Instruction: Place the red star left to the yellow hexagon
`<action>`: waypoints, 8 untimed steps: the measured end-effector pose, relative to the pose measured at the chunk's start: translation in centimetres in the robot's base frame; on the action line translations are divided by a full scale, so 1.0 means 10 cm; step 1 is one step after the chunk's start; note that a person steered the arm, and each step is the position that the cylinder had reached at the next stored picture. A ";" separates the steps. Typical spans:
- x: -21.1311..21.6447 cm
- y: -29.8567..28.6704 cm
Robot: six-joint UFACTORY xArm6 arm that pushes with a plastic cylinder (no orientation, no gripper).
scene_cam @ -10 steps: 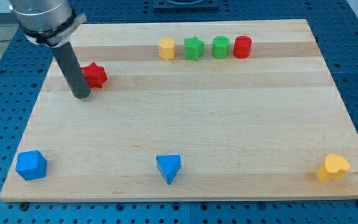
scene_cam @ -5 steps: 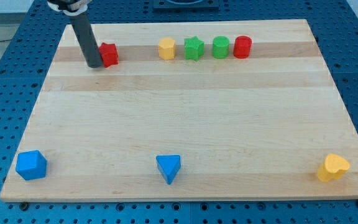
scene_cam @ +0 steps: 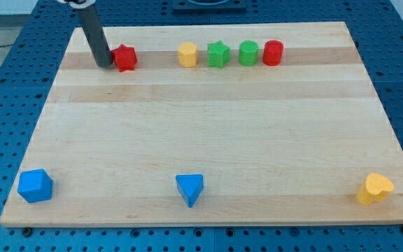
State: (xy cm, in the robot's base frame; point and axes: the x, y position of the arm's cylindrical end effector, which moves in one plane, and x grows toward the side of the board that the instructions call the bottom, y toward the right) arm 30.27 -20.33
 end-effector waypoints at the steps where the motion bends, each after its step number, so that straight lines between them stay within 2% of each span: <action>1: -0.02 0.22; 4: -0.20 0.29; 8: -0.20 0.56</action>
State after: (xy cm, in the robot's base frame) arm 28.26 -14.73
